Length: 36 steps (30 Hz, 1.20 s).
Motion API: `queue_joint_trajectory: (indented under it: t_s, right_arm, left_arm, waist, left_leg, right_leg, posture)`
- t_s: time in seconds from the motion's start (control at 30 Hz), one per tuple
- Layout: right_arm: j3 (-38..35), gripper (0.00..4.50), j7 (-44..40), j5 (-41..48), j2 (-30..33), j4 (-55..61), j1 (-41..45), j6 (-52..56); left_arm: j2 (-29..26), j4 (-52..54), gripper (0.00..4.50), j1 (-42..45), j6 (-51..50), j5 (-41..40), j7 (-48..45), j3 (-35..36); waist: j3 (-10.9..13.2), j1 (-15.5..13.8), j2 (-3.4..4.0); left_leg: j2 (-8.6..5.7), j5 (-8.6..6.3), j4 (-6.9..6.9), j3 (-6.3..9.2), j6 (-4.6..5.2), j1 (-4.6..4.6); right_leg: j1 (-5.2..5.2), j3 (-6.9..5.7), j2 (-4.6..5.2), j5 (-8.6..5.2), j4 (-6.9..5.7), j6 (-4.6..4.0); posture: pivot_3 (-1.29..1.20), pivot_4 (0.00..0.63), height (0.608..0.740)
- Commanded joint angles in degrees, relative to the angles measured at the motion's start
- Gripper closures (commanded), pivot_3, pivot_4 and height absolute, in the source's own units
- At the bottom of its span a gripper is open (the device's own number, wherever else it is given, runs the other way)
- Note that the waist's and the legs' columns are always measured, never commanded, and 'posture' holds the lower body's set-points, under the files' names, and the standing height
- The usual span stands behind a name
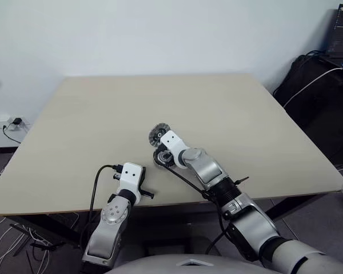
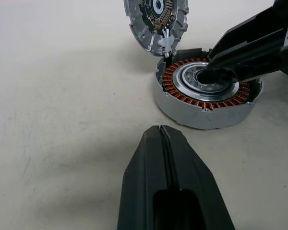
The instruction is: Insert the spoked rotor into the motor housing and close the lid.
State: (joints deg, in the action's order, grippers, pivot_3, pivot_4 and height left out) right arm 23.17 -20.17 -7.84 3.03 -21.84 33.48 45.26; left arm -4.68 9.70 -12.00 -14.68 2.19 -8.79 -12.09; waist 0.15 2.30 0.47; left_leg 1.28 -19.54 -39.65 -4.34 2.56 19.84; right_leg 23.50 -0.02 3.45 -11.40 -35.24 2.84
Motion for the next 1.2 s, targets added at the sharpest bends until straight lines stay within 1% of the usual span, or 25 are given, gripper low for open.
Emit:
queue_joint_trajectory:
  t_s: [0.03, 0.3, 0.4, 0.5, 0.67, 0.77, 0.83, 1.0, 1.13, 1.2]
  right_arm:
    - [0.23, 2.97, -1.1, -0.34, 0.06, -0.23, 1.6, 0.12]
    - [-1.22, 2.97, -3.4, 1.32, -0.99, -1.12, 2.76, 5.96]
    - [-1.56, 3.54, -3.5, 1.46, -1.22, -1.08, 2.86, 6.62]
    - [-1.7, 4.47, -3.51, 1.6, -1.32, -0.96, 2.91, 6.89]
    - [-1.82, 4.47, -3.38, 1.97, -1.45, -0.26, 2.7, 7.0]
    - [-2.22, 4.47, -3.41, 2.4, -1.49, 0.57, 2.35, 6.76]
    - [-2.73, 4.47, -3.32, 2.77, -1.46, 1.3, 2.01, 6.35]
    - [-5.47, 4.47, -2.59, 4.35, -1.91, 4.95, 0.65, 3.41]
    - [-8.54, 4.47, -1.93, 6.5, -2.67, 8.07, 0.56, 4.83]
    - [-8.68, 4.47, -2.53, 7.15, -2.34, 9.11, 0.84, 5.88]
  left_arm:
    - [0.34, 0.76, 4.5, 0.54, 1.31, 0.2, 0.23, -0.25]
    - [0.38, 0.56, 4.5, 0.6, 1.53, 0.24, 0.28, -0.31]
    - [0.37, 0.56, 4.5, 0.54, 1.59, 0.25, 0.28, -0.31]
    - [0.33, 0.61, 4.5, 0.53, 1.59, 0.26, 0.25, -0.32]
    - [0.23, 0.62, 4.5, 0.6, 1.59, 0.22, 0.13, -0.32]
    - [0.11, 0.66, 4.5, 0.6, 1.54, 0.22, 0.01, -0.32]
    - [0.03, 0.69, 4.5, 0.58, 1.49, 0.21, -0.07, -0.31]
    - [-0.09, 0.75, 4.5, 0.64, 1.31, 0.2, -0.2, -0.32]
    - [-0.09, 0.67, 4.5, 0.76, 1.23, 0.18, -0.3, -0.41]
    - [-0.09, 0.52, 4.5, 0.91, 1.2, 0.2, -0.37, -0.48]
  waist:
    - [0.0, 0.0, 0.0]
    - [0.0, -0.06, 0.0]
    - [0.0, -0.04, 0.0]
    - [-0.01, 0.04, -0.01]
    - [-0.02, 0.2, -0.01]
    - [-0.02, 0.22, -0.01]
    - [-0.02, 0.22, -0.01]
    - [0.0, 0.21, 0.0]
    - [0.03, 0.19, 0.03]
    - [0.03, 0.17, 0.03]
  left_leg:
    - [0.0, 0.0, 0.0, 0.0, 0.0, 0.0]
    - [0.0, 0.0, 0.03, 0.02, -0.01, 0.03]
    - [0.0, 0.0, 0.05, 0.02, -0.01, 0.04]
    - [0.0, 0.0, 0.06, 0.01, -0.01, 0.03]
    - [0.01, -0.09, 0.06, 0.02, 0.17, -0.04]
    - [0.01, -0.08, 0.06, 0.04, 0.15, -0.03]
    - [0.01, 0.03, 0.06, 0.03, -0.04, -0.01]
    - [0.0, 0.02, 0.06, 0.03, -0.03, 0.05]
    - [0.0, 0.03, 0.08, 0.03, -0.04, 0.11]
    - [0.0, 0.02, 0.08, 0.04, -0.04, 0.11]
  right_leg:
    - [0.0, 0.0, 0.0, 0.0, 0.0, 0.0]
    - [0.02, -0.01, 0.0, 0.0, 0.02, 0.0]
    - [0.02, -0.02, 0.0, 0.0, 0.06, 0.0]
    - [0.01, -0.02, 0.0, 0.0, 0.07, 0.0]
    - [-0.03, -0.02, 0.0, 0.01, 0.01, -0.01]
    - [-0.01, -0.02, -0.01, 0.01, -0.01, -0.02]
    - [-0.01, -0.03, -0.01, 0.01, 0.0, -0.02]
    - [0.05, -0.03, -0.01, 0.0, 0.04, -0.01]
    - [0.13, -0.03, -0.01, 0.02, 0.03, 0.01]
    - [0.12, -0.03, -0.01, 0.02, 0.04, 0.01]
  posture:
    - [0.0, 0.0, 0.74]
    - [0.0, 0.0, 0.74]
    - [0.0, 0.0, 0.74]
    - [0.0, 0.0, 0.74]
    - [0.0, 0.0, 0.74]
    - [0.0, 0.0, 0.74]
    - [0.0, 0.0, 0.74]
    - [0.0, 0.0, 0.74]
    - [0.0, 0.0, 0.74]
    - [0.0, 0.0, 0.74]
